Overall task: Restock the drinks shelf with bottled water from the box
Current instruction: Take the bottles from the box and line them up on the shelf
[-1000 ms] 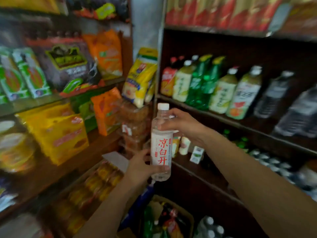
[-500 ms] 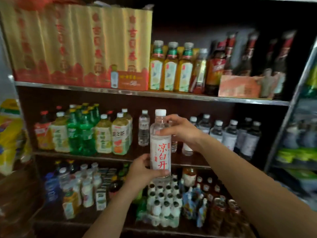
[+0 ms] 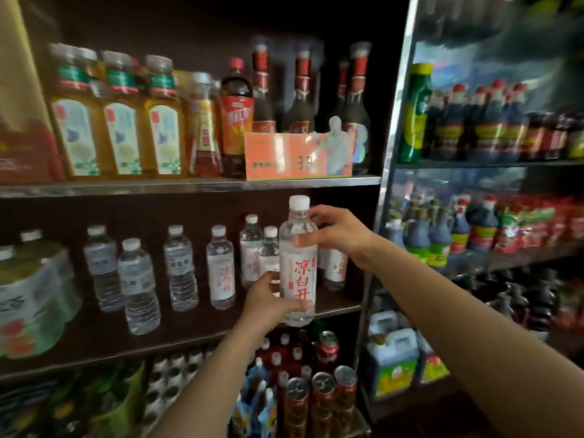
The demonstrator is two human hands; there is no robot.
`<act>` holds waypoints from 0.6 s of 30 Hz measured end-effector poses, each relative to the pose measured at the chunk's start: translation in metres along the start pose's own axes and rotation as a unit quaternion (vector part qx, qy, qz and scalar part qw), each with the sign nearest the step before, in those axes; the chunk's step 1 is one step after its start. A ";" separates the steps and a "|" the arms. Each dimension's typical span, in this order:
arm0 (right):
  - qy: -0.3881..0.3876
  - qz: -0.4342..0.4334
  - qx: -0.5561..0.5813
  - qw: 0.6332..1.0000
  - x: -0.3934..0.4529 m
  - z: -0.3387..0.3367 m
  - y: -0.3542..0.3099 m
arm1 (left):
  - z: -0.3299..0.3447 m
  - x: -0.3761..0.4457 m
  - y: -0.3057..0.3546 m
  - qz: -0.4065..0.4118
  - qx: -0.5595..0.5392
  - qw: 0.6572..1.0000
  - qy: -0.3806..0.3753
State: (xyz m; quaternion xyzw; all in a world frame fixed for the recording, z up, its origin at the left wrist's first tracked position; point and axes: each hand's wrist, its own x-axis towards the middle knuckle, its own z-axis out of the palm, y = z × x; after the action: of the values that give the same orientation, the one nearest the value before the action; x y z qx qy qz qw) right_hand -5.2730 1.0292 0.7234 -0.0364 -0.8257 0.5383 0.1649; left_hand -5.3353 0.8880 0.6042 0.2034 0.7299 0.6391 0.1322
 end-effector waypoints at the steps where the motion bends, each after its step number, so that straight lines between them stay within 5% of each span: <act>1: 0.005 0.001 -0.009 1.000 0.004 -0.011 0.009 | 0.012 0.010 -0.002 0.000 0.003 1.000 -0.006; 18: 0.054 0.059 -0.158 0.984 0.075 -0.091 0.162 | 0.132 0.148 -0.083 -0.004 0.103 0.993 -0.049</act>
State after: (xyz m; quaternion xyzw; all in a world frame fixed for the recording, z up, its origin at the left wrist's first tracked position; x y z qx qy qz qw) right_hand -5.3342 1.1942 0.6285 -0.1397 -0.8864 0.4074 0.1697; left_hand -5.4167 1.0641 0.5122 0.2442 0.7853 0.5491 0.1491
